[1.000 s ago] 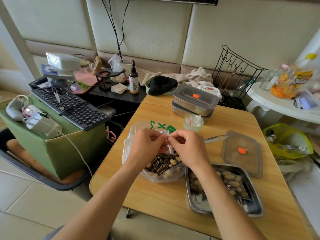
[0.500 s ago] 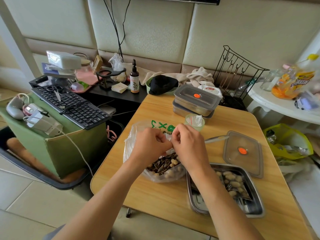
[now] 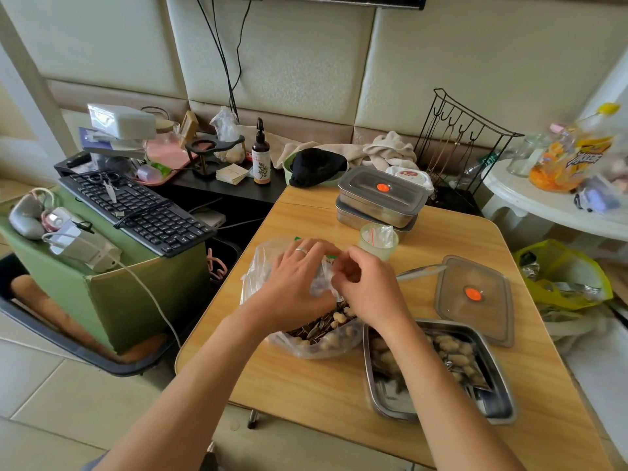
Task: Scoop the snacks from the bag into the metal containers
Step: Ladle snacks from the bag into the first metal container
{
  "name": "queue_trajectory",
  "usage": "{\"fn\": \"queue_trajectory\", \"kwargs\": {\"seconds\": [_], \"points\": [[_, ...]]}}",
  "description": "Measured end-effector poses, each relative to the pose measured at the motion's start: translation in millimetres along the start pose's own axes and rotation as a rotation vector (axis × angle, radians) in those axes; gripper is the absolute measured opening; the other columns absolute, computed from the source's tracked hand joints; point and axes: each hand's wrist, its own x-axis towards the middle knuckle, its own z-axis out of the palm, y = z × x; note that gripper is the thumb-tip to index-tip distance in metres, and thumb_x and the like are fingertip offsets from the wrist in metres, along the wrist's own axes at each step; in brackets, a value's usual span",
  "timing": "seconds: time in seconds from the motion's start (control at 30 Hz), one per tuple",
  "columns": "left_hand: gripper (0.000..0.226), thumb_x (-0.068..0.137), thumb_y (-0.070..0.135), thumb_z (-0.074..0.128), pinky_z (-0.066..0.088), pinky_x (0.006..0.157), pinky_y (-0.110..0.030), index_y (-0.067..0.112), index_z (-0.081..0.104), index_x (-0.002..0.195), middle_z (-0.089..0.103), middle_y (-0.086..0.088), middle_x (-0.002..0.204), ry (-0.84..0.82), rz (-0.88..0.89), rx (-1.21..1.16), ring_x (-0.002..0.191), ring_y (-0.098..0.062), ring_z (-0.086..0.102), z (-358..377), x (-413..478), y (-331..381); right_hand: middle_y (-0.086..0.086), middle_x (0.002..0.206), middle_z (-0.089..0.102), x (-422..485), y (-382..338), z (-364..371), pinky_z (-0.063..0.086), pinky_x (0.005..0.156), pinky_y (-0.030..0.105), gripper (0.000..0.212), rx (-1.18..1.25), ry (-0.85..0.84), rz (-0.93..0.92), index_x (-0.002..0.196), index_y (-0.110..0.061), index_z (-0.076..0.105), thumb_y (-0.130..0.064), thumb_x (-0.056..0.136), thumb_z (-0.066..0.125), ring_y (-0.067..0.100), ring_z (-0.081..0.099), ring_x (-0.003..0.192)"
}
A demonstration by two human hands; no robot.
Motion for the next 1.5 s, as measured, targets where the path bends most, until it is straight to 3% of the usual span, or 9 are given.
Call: {"fn": "queue_trajectory", "kwargs": {"seconds": [0.1,0.2,0.53,0.73,0.9,1.03,1.27,1.37,1.5], "points": [[0.091,0.078,0.054,0.065,0.004,0.121,-0.031,0.027,0.024,0.155,0.029,0.007,0.158,-0.054,0.053,0.06,0.151,-0.01,0.01,8,-2,-2,0.001,0.082,0.074,0,1,-4,0.06,0.075,0.037,0.007,0.284,-0.071,0.105,0.09,-0.022,0.069,-0.017,0.095,0.068,0.022,0.071,0.082],[0.079,0.083,0.062,0.071,0.01,0.122,-0.035,0.023,0.037,0.142,0.052,0.007,0.143,0.024,0.001,0.113,0.14,-0.015,0.038,16,0,-2,0.004,0.088,0.078,-2,0,-5,0.063,0.072,0.036,0.006,0.448,-0.141,0.198,0.099,-0.018,0.068,-0.018,0.095,0.073,0.024,0.075,0.083],[0.044,0.089,0.056,0.064,0.019,0.101,-0.03,0.024,0.049,0.116,0.054,0.019,0.096,0.142,-0.073,0.181,0.099,-0.011,0.057,15,4,-3,-0.011,0.096,0.071,-7,-1,-11,0.054,0.085,0.026,0.023,0.222,-0.135,-0.056,0.087,-0.026,0.08,-0.041,0.099,0.067,0.005,0.066,0.095],[0.025,0.089,0.043,0.061,0.028,0.098,-0.032,0.024,0.055,0.104,0.064,0.012,0.085,0.129,-0.092,0.187,0.085,-0.013,0.063,16,6,-3,-0.011,0.098,0.072,-7,-1,-13,0.056,0.078,0.031,0.009,0.251,-0.138,-0.166,0.094,-0.023,0.08,-0.027,0.097,0.072,0.013,0.068,0.091],[0.04,0.079,0.062,0.04,0.037,0.094,-0.035,0.026,0.055,0.087,0.054,0.015,0.066,0.148,-0.13,0.117,0.063,0.002,0.05,11,7,-5,-0.025,0.084,0.072,-12,-7,-20,0.045,0.062,0.011,0.017,0.303,-0.288,-0.108,0.113,-0.022,0.077,-0.026,0.105,0.062,-0.006,0.064,0.069],[0.03,0.083,0.054,0.068,0.036,0.089,-0.031,0.03,0.053,0.093,0.054,0.02,0.071,0.103,-0.156,0.102,0.07,-0.001,0.053,8,7,-9,-0.027,0.117,0.07,-11,-1,-23,0.052,0.079,0.017,0.035,0.082,-0.277,-0.172,0.129,-0.038,0.07,-0.054,0.101,0.057,-0.007,0.066,0.095],[0.032,0.081,0.051,0.074,0.053,0.092,-0.041,0.028,0.062,0.099,0.065,0.015,0.081,0.047,-0.202,0.058,0.081,-0.011,0.064,5,6,-5,-0.025,0.116,0.066,-13,-4,-24,0.04,0.076,0.005,0.045,-0.01,-0.31,-0.194,0.131,-0.038,0.067,-0.063,0.099,0.047,-0.02,0.056,0.093],[0.036,0.078,0.051,0.081,0.054,0.094,-0.044,0.03,0.062,0.101,0.067,0.014,0.085,0.038,-0.246,0.022,0.087,-0.012,0.066,4,4,-4,-0.023,0.091,0.065,-8,5,-28,0.043,0.07,0.009,0.031,0.079,-0.18,-0.049,0.114,-0.026,0.072,-0.048,0.105,0.051,-0.013,0.06,0.076],[0.04,0.08,0.054,0.078,0.046,0.098,-0.041,0.028,0.06,0.105,0.065,0.014,0.092,0.098,-0.298,0.03,0.091,-0.014,0.064,1,2,-9,-0.006,0.103,0.066,2,39,-48,0.055,0.075,0.032,0.005,0.075,0.442,0.346,0.104,-0.023,0.061,-0.021,0.1,0.059,0.016,0.068,0.088]]}}
